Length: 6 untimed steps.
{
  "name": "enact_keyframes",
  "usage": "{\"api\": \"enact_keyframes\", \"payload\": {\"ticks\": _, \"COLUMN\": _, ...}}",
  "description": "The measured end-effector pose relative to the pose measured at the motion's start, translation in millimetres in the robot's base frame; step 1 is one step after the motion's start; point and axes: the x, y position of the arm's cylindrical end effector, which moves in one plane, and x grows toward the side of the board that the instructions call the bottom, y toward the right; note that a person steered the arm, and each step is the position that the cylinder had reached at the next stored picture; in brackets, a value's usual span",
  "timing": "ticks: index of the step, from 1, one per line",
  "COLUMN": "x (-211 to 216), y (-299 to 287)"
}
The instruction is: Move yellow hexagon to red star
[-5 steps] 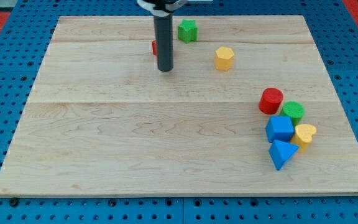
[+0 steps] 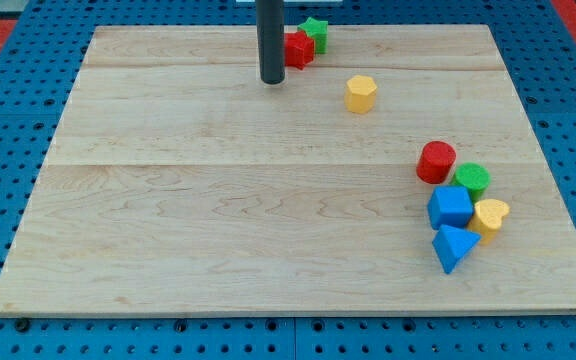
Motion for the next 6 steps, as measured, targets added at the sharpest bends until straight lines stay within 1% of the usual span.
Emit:
{"api": "enact_keyframes", "payload": {"ticks": 1, "x": 68, "y": -7}}
{"api": "enact_keyframes", "payload": {"ticks": 2, "x": 89, "y": 103}}
{"api": "enact_keyframes", "payload": {"ticks": 3, "x": 72, "y": 140}}
{"api": "enact_keyframes", "payload": {"ticks": 4, "x": 27, "y": 116}}
{"api": "enact_keyframes", "payload": {"ticks": 5, "x": -8, "y": 78}}
{"api": "enact_keyframes", "payload": {"ticks": 6, "x": 42, "y": 77}}
